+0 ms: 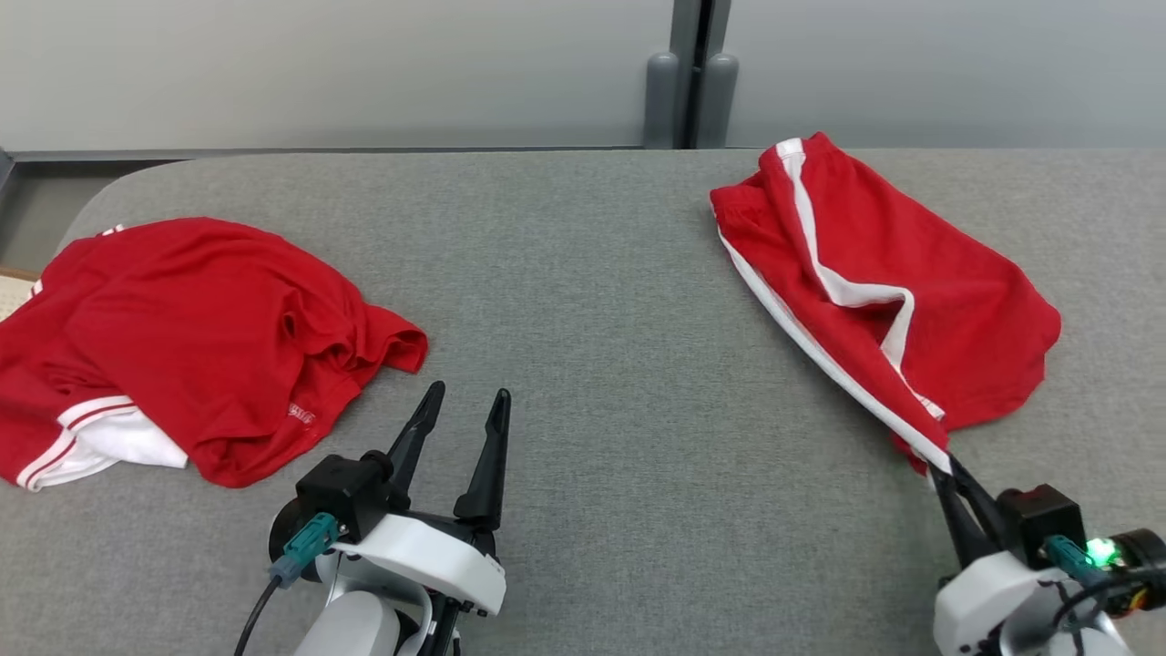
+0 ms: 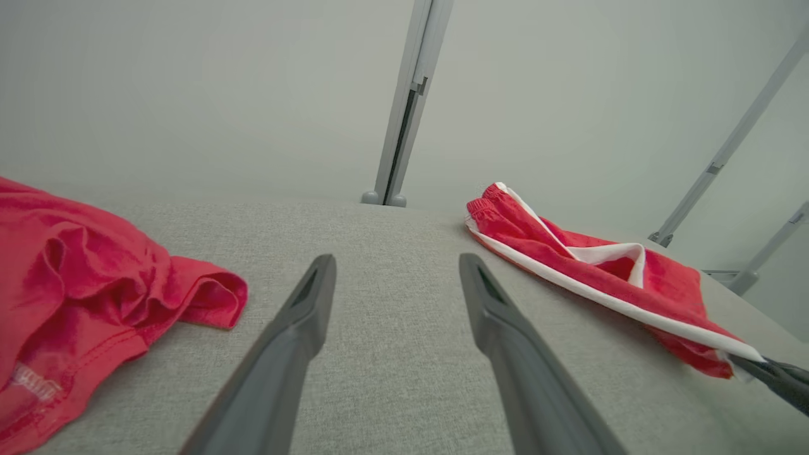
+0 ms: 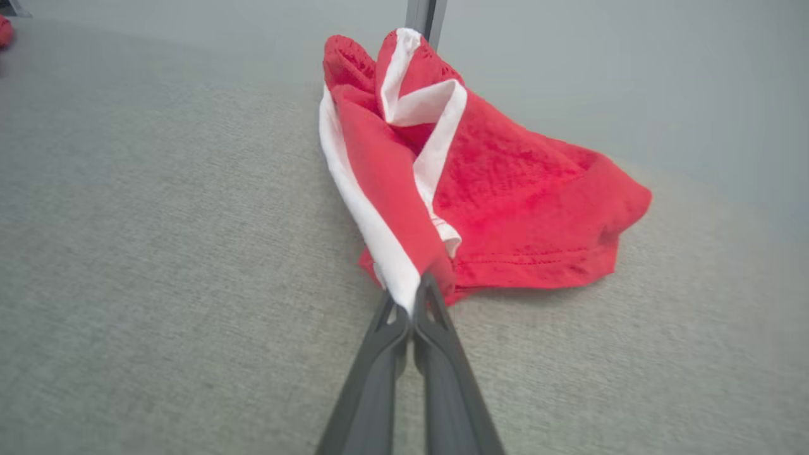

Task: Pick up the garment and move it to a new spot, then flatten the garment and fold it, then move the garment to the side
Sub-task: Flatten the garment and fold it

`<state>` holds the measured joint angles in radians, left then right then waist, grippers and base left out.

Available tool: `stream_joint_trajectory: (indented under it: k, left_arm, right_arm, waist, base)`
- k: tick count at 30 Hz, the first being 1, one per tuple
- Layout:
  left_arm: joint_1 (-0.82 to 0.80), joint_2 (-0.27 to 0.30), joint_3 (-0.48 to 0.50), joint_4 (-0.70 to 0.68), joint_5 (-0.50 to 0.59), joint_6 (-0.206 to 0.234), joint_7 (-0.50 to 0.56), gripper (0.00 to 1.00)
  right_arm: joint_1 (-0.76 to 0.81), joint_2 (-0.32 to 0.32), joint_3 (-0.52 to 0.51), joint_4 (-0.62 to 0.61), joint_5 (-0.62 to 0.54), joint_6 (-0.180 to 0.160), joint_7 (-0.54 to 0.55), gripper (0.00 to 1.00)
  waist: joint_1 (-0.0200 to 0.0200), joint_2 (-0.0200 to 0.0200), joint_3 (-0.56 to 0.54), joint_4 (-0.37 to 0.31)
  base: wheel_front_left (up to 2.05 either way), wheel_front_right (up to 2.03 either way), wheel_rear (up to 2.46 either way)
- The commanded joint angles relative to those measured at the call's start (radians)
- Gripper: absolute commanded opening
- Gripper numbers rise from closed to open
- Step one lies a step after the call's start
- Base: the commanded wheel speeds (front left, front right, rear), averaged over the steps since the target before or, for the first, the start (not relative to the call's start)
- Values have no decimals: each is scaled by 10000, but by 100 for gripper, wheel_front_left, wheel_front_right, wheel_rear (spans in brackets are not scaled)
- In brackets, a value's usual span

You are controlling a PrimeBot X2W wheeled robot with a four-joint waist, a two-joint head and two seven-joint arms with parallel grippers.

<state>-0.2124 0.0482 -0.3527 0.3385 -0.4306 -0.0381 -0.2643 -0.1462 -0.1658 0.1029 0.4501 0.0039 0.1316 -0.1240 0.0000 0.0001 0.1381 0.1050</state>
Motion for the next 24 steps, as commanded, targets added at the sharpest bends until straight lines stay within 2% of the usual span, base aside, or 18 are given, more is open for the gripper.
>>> stream_joint_trajectory:
  k: [1, 7, 11, 15, 24]
  left_arm:
    - [-124, 40, 5, 46, 111, -65, -3, 100]
    - [-447, 42, -203, 285, 267, -236, -2, 100]
    - [-771, 42, -457, 479, 397, -340, -2, 100]
    - [-1179, 37, -969, 827, 868, -510, -2, 100]
    - [-2805, 47, -2775, 2378, 2092, -896, -3, 100]
  right_arm:
    - [289, -557, 155, -285, -121, -15, 18, 0]
    - [1074, -2434, 1022, -1293, 147, -17, 291, 0]
    - [1319, -3376, 1140, -1351, 651, -17, 571, 0]
    - [1306, -3803, 916, -911, 1016, -17, 746, 0]
    - [334, -3752, 1232, -369, 1465, -17, 319, 0]
  waist:
    - [0, -1, -37, -334]
    - [0, -1, -18, -964]
    - [0, -1, 124, -1356]
    - [0, -1, 381, -1721]
    - [0, -1, 1183, -2240]
  base:
    - [0, 0, 0]
    - [0, 0, 0]
    - [0, 0, 0]
    - [0, 0, 0]
    - [0, 0, 0]
